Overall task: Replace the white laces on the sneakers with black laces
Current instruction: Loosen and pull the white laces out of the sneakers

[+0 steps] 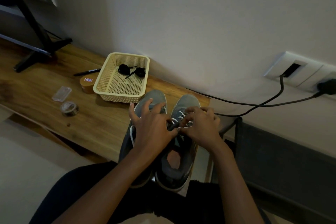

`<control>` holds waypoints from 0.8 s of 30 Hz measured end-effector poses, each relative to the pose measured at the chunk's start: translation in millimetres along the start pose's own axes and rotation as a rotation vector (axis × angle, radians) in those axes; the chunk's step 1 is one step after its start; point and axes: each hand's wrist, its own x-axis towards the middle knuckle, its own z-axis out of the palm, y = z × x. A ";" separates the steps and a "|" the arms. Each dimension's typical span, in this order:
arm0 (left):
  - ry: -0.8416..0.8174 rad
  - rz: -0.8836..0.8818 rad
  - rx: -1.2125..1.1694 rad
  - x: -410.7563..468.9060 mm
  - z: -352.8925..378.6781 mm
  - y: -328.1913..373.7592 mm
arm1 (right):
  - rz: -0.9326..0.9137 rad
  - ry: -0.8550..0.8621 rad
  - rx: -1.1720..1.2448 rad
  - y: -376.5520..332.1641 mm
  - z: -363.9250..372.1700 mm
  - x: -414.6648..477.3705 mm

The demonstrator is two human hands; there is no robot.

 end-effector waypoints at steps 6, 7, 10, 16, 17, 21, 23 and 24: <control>-0.005 0.012 0.007 -1.4 1.9 2.3 | -0.025 -0.009 0.038 2.3 3.1 1.9; -0.009 0.012 0.002 -1.6 2.4 2.7 | -0.030 -0.015 0.046 2.5 3.0 2.0; -0.003 0.012 -0.012 -2.2 3.5 3.4 | -0.032 -0.042 0.051 3.0 2.1 3.0; 0.022 0.008 -0.063 -1.6 5.3 2.2 | -0.031 -0.052 0.110 4.9 1.7 3.8; 0.028 0.003 -0.073 -1.7 5.9 2.1 | -0.013 -0.038 0.147 5.3 1.5 4.0; 0.030 -0.006 -0.079 -1.5 8.7 2.5 | 0.062 0.048 0.357 11.6 6.0 7.4; 0.028 -0.006 -0.072 -1.1 8.6 3.4 | 0.079 0.030 0.386 9.2 4.2 6.2; 0.028 -0.007 -0.069 -1.1 7.9 3.9 | 0.087 0.012 0.380 8.4 3.9 6.1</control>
